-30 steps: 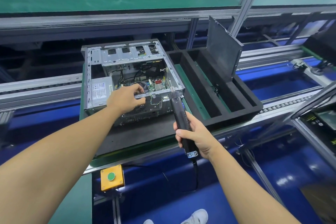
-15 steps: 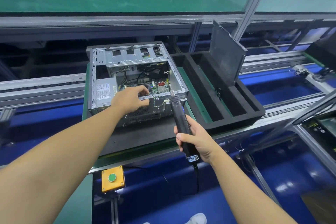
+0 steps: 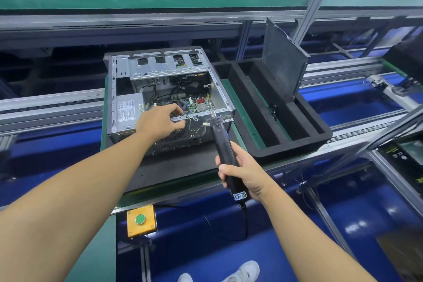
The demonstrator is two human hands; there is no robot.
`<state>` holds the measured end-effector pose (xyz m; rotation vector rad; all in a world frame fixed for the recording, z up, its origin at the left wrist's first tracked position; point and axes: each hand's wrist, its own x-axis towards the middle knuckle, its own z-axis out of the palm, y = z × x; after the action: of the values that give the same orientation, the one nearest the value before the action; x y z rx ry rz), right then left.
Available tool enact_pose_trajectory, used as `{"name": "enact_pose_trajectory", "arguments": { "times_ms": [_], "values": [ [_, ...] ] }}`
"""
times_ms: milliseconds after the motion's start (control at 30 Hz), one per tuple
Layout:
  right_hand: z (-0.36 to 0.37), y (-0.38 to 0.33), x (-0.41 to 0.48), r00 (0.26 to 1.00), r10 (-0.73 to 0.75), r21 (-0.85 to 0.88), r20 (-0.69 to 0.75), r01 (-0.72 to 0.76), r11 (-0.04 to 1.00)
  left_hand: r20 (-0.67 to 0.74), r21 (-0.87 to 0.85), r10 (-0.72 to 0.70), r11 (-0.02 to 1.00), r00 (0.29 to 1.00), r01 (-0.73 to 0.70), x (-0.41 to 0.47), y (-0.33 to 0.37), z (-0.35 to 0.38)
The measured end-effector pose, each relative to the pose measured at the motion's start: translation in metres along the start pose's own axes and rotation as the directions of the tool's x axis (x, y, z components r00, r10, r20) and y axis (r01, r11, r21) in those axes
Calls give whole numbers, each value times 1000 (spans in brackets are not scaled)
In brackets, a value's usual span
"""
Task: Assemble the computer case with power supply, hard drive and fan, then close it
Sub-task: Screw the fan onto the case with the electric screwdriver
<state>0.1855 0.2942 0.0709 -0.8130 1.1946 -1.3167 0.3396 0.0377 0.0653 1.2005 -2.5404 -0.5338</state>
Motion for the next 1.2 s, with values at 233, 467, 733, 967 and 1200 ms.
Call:
{"name": "enact_pose_trajectory", "arguments": {
  "times_ms": [233,467,733,967,1200],
  "values": [
    [5,4,-3,999,35,1,27,-35,999,-18,3,6,1000,1000,-6,-1,-1,1],
    [19,2,-5,994,41,27,106,-44,999,-49,8,10,1000,999,-10,-2,-1,1],
    [50,2,-8,978,-18,102,208,-3,995,-66,80,15,997,998,-10,-6,1,1],
    [45,7,-27,953,28,57,303,-48,997,-30,46,-28,999,999,30,-4,1,2],
    [35,24,-22,982,151,40,113,-157,987,-13,66,28,997,1000,-28,-3,-6,0]
  ]
}}
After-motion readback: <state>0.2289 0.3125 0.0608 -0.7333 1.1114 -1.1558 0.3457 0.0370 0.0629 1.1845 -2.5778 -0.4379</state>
